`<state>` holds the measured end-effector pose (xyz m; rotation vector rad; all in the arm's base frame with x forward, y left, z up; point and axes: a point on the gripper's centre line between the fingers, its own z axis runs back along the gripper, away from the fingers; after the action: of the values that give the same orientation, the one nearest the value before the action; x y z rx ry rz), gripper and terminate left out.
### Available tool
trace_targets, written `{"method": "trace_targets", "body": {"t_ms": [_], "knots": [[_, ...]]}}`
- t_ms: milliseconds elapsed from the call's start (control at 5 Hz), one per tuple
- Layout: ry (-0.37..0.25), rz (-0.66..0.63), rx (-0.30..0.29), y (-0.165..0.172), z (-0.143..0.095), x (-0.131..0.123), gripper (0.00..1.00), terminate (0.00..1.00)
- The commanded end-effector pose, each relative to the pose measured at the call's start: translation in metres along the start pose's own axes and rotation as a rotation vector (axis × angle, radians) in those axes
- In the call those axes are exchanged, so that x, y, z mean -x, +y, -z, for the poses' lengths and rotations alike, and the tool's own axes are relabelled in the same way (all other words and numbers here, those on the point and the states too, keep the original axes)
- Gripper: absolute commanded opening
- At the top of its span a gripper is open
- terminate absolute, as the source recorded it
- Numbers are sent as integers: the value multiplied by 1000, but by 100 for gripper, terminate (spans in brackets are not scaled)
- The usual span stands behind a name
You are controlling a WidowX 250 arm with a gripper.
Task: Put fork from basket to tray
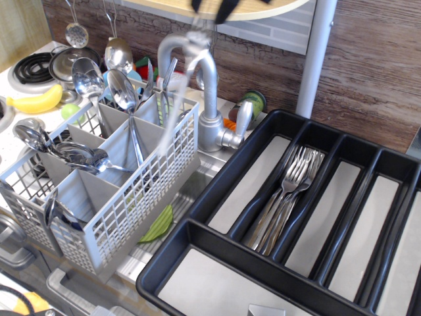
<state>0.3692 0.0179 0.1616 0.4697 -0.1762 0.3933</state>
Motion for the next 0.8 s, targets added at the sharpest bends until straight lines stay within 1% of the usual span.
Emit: {"method": "trace_targets", "body": {"t_ms": [0, 200, 400, 600], "knots": [[-99, -100, 5, -67, -10, -26, 0, 0], [-100, -73, 48, -95, 5, -27, 0, 0], [-111, -80, 79, -105, 11, -20, 0, 0], [-102, -68, 114, -102, 15, -7, 0, 0]]}}
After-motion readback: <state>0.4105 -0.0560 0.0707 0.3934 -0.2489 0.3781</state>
